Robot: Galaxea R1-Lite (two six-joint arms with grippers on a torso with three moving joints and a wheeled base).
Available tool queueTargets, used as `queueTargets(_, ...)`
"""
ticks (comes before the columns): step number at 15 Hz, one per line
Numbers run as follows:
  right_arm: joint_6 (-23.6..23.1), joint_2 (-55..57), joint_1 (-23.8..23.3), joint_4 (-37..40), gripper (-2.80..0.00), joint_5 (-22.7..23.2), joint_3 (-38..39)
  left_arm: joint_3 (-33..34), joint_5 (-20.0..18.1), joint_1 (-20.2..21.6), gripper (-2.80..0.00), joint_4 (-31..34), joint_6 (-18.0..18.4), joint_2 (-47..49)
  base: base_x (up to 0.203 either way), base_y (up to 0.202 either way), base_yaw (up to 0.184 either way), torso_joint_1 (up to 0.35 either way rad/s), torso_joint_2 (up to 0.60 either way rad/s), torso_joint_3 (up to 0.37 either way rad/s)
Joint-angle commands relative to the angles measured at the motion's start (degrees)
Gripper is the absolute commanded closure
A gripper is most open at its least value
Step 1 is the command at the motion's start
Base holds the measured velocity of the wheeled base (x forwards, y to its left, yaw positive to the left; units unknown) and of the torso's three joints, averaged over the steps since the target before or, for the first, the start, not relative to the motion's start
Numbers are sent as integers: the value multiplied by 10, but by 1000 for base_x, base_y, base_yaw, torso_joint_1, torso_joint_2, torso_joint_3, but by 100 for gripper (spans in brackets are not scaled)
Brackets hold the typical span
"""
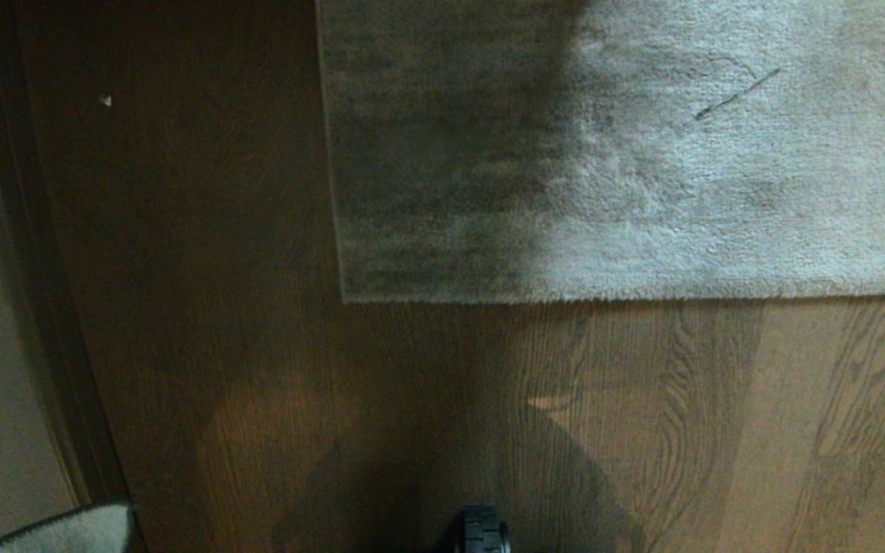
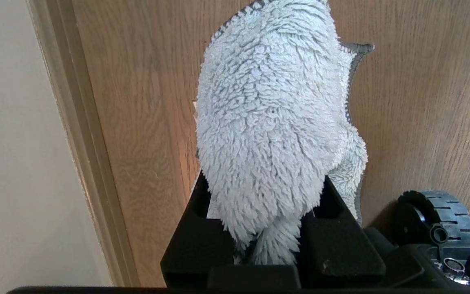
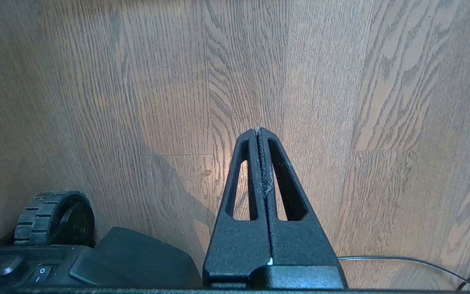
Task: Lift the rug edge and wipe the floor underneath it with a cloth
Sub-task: Put down the rag
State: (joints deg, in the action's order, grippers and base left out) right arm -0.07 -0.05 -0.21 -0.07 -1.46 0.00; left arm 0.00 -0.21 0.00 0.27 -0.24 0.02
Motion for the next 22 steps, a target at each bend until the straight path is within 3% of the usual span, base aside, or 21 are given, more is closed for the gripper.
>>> queueTargets(1,0,1,0,0,0,0,0,0,-1,0,0,0,0,0,0,0,0,0,0,0)
queueTargets(13,0,1,0,0,0,0,0,-17,-7,0,0,16,-1,6,0,0,0,0,0,0)
queueTargets(19,0,1,0,0,0,0,0,-81,-26,-25,0,40,-1,174,0,0,0,0,0,0)
queueTargets(22,0,1,0,0,0,0,0,-89,-29,-51,0,-44,-2,317,0,0,0,0,0,0)
